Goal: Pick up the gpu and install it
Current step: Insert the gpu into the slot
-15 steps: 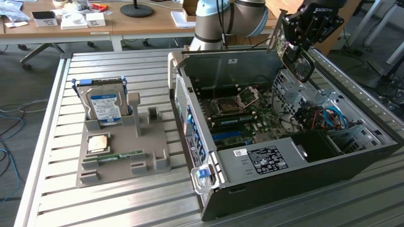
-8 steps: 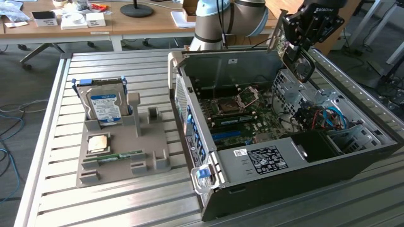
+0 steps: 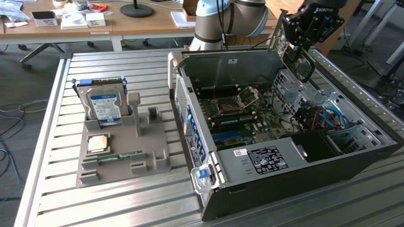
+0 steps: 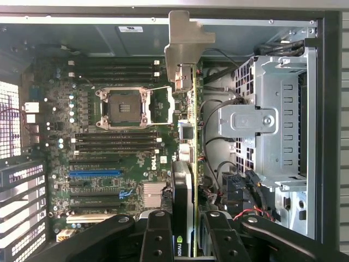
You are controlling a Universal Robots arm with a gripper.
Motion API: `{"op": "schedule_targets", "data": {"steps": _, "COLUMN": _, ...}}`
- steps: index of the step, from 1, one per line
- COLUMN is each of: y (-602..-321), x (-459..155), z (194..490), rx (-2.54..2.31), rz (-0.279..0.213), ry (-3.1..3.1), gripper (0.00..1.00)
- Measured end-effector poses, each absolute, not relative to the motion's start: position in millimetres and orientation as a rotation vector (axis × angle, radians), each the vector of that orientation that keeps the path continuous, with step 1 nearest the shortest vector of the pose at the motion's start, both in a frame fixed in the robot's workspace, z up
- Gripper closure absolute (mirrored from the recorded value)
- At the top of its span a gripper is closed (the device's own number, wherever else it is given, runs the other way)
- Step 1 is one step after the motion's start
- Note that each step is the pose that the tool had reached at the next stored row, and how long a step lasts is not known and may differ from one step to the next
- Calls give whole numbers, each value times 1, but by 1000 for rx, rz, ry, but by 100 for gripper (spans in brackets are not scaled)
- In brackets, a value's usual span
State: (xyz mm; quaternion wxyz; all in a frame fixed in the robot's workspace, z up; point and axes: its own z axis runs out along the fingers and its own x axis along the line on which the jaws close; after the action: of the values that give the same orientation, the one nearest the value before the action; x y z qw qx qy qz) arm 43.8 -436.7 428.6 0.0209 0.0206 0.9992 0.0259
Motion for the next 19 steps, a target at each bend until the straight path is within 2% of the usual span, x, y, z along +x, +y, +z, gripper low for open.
{"op": "schedule_targets", "data": {"steps": 19, "y": -437, "x": 44, "z": 428, "rx": -197, "rz": 86, "ry": 3097, "gripper": 73}}
